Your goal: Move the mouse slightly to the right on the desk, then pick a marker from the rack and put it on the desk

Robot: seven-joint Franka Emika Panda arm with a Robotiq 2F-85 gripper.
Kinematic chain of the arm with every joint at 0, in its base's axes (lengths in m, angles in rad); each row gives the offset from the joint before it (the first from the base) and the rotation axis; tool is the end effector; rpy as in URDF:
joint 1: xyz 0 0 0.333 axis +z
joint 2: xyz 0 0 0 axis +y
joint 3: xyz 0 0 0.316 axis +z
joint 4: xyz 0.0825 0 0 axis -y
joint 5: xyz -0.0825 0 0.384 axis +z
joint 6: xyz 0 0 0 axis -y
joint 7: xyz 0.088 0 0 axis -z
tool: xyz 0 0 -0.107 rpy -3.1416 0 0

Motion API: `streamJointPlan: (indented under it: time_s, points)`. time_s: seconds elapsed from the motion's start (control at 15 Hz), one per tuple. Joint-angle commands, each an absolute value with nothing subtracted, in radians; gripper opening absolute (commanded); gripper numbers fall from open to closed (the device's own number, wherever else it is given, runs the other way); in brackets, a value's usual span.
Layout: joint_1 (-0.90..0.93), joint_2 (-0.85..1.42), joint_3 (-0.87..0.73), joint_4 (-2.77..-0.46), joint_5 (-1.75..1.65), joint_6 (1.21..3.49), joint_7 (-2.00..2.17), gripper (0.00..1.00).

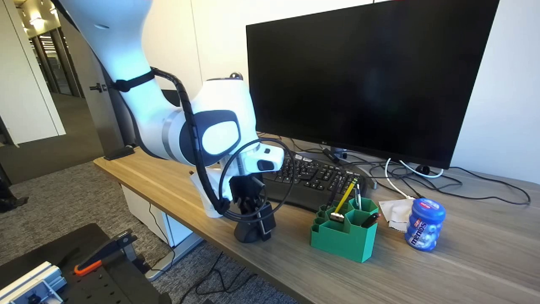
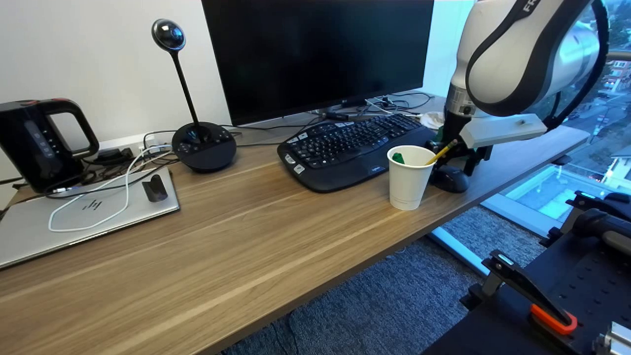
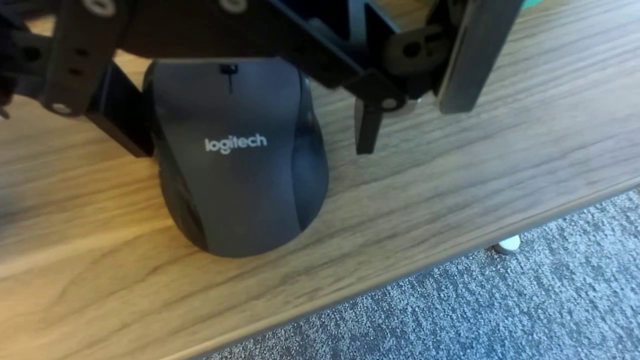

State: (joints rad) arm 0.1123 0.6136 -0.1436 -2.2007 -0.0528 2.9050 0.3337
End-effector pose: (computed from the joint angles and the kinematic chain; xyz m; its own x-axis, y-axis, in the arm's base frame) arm 0.5492 -0.0181 0.1113 0.9542 -0.2749 0.1180 -0.2836 -0.9568 0.0643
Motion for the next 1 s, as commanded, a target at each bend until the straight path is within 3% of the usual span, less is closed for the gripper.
streamJointPlan:
  time_s: [0.0,0.33,0.47,0.6,0.67,0.93]
  points:
    - [0.136,0.625,-0.161,-2.184,-0.024,2.906,0.335,1.0]
    - [0.139,0.623,-0.165,-2.183,-0.026,2.893,0.336,0.99]
    - [0.141,0.623,-0.167,-2.182,-0.028,2.89,0.336,0.85]
    - [0.142,0.622,-0.167,-2.18,-0.029,2.886,0.335,0.59]
    - [0.143,0.621,-0.168,-2.179,-0.029,2.884,0.335,0.53]
    - [0.14,0.621,-0.166,-2.18,-0.03,2.883,0.33,0.53]
